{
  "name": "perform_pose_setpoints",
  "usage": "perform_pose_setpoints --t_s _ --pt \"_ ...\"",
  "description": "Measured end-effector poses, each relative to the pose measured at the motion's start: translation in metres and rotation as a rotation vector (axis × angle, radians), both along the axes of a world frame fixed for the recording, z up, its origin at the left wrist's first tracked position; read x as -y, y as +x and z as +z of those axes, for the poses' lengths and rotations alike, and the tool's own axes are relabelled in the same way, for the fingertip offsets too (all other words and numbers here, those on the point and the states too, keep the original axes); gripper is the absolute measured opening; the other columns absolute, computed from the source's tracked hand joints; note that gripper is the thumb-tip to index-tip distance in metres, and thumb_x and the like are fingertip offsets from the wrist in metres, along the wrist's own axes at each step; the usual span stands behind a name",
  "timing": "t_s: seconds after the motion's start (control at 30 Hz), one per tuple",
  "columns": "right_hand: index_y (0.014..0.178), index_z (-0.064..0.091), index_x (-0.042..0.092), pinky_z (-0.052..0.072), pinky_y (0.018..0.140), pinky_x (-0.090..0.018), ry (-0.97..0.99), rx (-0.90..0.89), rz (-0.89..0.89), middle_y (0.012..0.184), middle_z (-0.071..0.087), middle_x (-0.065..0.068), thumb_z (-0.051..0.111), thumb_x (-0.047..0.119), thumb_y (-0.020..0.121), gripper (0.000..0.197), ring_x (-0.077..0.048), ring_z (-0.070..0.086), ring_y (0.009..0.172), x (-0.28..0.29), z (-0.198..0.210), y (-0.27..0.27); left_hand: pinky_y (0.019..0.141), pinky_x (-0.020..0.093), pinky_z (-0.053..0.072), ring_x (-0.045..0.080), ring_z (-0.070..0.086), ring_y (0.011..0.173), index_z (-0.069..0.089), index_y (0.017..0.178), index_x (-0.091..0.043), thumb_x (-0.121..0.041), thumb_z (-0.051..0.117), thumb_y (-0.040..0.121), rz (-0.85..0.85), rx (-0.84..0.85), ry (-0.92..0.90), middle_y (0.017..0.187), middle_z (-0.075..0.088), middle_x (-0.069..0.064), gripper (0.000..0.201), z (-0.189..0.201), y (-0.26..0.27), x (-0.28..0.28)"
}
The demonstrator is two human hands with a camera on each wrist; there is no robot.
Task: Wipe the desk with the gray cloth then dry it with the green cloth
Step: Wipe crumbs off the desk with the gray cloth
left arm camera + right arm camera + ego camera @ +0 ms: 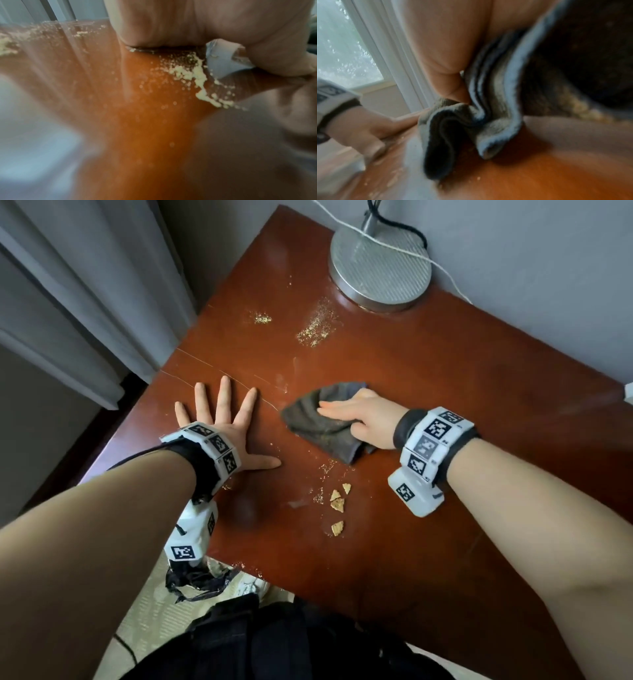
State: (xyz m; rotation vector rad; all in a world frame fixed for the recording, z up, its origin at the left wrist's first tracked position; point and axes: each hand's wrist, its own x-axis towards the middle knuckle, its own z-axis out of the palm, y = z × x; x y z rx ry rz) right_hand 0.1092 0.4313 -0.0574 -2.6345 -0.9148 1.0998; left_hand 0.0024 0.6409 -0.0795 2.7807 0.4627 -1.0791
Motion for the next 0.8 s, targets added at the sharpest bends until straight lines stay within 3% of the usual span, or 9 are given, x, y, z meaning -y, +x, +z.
perform_pose_setpoints --t_s 0.13,0.23,0.33,0.47,0.53,0.6,0.67,0.73,0.8 --pt "0.144 0.032 0.027 0.024 0.107 -0.021 0.12 0.155 -0.264 0.147 0.029 -0.015 0.035 -0.002 0.092 0.06 -0.029 0.036 0.13 0.025 0.019 0.003 0.11 0.062 -0.005 0.037 -0.027 0.138 -0.03 0.139 -0.04 -0.09 0.047 0.055 -0.004 -0.013 0.016 0.148 -0.038 0.001 0.125 0.002 0.0 0.002" --pt "0.149 0.017 0.023 0.023 0.109 -0.024 -0.04 0.221 -0.491 0.153 0.022 -0.01 0.031 -0.001 0.095 0.061 -0.031 0.031 0.134 0.033 0.02 0.01 0.11 0.062 -0.005 0.037 -0.027 0.138 -0.03 0.139 -0.04 -0.091 0.046 0.054 -0.006 -0.004 0.018 0.148 -0.039 0.001 0.125 0.001 0.0 0.001" --pt "0.149 0.017 0.022 0.022 0.109 -0.027 -0.067 0.211 -0.438 0.154 0.022 -0.007 0.032 -0.002 0.093 0.062 -0.034 0.031 0.132 0.029 0.006 -0.007 0.11 0.063 -0.004 0.038 -0.026 0.139 -0.031 0.139 -0.039 -0.092 0.043 0.053 -0.02 0.008 0.02 0.148 -0.038 0.001 0.125 0.001 -0.002 0.0" --pt "0.146 0.028 0.022 0.02 0.108 -0.019 0.027 0.103 -0.22 0.154 0.025 -0.004 0.036 -0.003 0.091 0.061 -0.029 0.027 0.137 0.032 -0.003 -0.048 0.11 0.063 -0.002 0.038 -0.023 0.14 -0.026 0.141 -0.038 -0.092 0.042 0.055 -0.038 0.033 0.016 0.15 -0.035 0.002 0.122 0.006 -0.006 0.001" --pt "0.144 0.032 0.021 0.016 0.108 -0.016 0.062 0.074 -0.245 0.152 0.029 -0.002 0.036 -0.004 0.091 0.059 -0.024 0.026 0.138 0.04 -0.001 -0.068 0.11 0.062 -0.002 0.038 -0.022 0.14 -0.024 0.143 -0.037 -0.091 0.041 0.058 -0.053 0.047 0.015 0.151 -0.033 0.003 0.12 0.007 -0.008 0.001" --pt "0.142 0.037 0.023 0.017 0.111 -0.019 0.136 0.114 -0.4 0.149 0.032 -0.007 0.036 -0.004 0.09 0.059 -0.025 0.03 0.138 0.054 0.001 -0.082 0.11 0.062 -0.002 0.037 -0.022 0.14 -0.023 0.143 -0.036 -0.091 0.037 0.06 -0.076 0.055 0.014 0.151 -0.032 0.002 0.116 0.008 -0.011 0.0" --pt "0.143 0.034 0.028 0.028 0.109 -0.026 0.123 0.224 -0.649 0.146 0.032 -0.015 0.037 0.001 0.092 0.058 -0.031 0.042 0.128 0.074 0.002 -0.084 0.111 0.061 -0.002 0.033 -0.022 0.141 -0.023 0.143 -0.037 -0.089 0.033 0.065 -0.129 0.058 0.013 0.152 -0.031 0.0 0.11 0.008 -0.018 -0.003" --pt "0.146 0.026 0.032 0.036 0.106 -0.035 0.007 0.269 -0.908 0.148 0.031 -0.016 0.037 0.007 0.095 0.057 -0.036 0.047 0.122 0.094 0.004 -0.083 0.113 0.058 -0.005 0.029 -0.023 0.141 -0.023 0.143 -0.038 -0.086 0.03 0.07 -0.183 0.054 0.001 0.152 -0.032 -0.002 0.102 0.005 -0.03 -0.009" --pt "0.148 0.022 0.028 0.033 0.109 -0.04 -0.154 0.249 -1.0 0.15 0.031 -0.014 0.036 0.009 0.097 0.056 -0.037 0.039 0.13 0.101 0.005 -0.084 0.114 0.055 -0.007 0.027 -0.024 0.141 -0.024 0.143 -0.039 -0.084 0.027 0.073 -0.207 0.055 0.0 0.151 -0.032 -0.003 0.097 0.001 -0.044 -0.017"
